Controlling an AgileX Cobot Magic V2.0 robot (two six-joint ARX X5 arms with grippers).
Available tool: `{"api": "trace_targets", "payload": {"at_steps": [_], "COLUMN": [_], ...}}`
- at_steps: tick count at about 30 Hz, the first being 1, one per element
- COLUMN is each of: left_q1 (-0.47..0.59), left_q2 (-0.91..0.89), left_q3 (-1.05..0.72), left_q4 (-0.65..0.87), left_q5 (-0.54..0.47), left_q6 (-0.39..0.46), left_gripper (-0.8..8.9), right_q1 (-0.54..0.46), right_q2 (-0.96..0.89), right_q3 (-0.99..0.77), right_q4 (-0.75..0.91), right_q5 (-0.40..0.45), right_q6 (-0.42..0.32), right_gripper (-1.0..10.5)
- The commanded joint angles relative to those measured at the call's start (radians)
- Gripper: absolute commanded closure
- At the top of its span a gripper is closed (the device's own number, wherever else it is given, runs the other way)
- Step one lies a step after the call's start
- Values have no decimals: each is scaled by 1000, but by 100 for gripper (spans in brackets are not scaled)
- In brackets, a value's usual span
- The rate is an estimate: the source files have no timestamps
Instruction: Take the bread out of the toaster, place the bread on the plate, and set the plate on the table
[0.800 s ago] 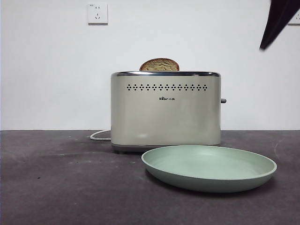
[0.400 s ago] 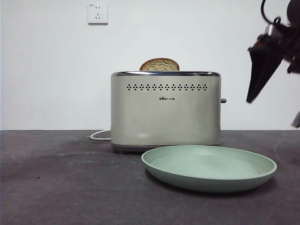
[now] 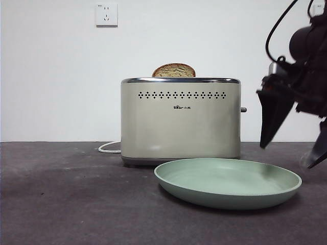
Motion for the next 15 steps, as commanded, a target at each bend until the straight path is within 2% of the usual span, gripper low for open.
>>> {"api": "trace_targets", "payload": {"at_steps": [1,5,7,11,15], "left_q1": [-3,-3,-3,-3,-3], "left_q2": [-25,-40,-41,-41,-41], "left_q3": [-34,-36,-36,-36,-36], "left_q4": [10,-2,-1,7,13], "left_q5": [2,2,2,2,2], "left_q6": [-49,-50,-50,-50,-55], "left_gripper": [819,819,819,819,819], "right_q1": [20,37,46,48,47], "right_q2": [31,66,82,95,95], "right_q3": [2,2,2,2,2], "right_q4": [27,44,47,60,72], "right_q5": [2,51,49,50,45], "right_q6": [3,6,6,5,2], "right_gripper": [609,617,693,771,926]}}
